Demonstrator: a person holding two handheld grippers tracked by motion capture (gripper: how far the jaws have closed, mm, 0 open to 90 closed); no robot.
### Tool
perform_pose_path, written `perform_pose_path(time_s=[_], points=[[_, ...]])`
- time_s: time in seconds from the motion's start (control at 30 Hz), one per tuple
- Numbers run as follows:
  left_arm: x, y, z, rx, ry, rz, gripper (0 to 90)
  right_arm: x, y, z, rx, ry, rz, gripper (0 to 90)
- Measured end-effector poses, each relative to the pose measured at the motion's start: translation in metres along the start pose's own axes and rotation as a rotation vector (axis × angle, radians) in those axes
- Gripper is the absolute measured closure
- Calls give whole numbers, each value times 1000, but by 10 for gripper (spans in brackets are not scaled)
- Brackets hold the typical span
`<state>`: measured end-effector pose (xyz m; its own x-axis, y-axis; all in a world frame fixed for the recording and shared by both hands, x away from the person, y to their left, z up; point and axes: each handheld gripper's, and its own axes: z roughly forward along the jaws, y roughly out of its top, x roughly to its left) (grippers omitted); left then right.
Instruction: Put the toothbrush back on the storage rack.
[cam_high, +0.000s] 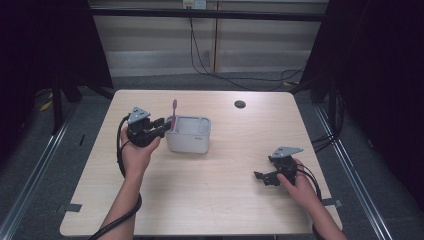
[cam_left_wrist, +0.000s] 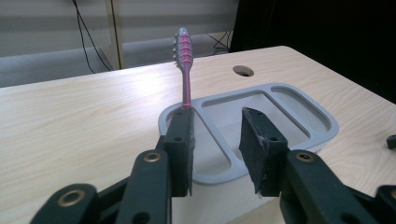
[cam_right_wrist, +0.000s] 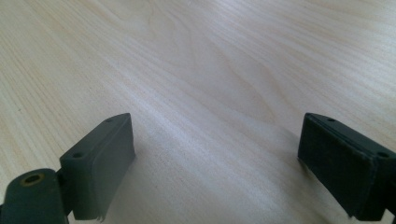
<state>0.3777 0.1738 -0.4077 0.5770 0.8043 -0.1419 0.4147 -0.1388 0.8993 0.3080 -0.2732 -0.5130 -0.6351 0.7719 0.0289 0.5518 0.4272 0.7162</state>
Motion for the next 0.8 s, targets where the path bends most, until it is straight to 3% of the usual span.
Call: perform_pose_path(time_s=[0.3, 0.8], points=[[-2, 1, -4, 33, -10, 11, 493, 0, 0, 0, 0, 0, 0, 101], [-2, -8, -11, 62, -28, 41, 357, 0, 0, 0, 0, 0, 0, 101]])
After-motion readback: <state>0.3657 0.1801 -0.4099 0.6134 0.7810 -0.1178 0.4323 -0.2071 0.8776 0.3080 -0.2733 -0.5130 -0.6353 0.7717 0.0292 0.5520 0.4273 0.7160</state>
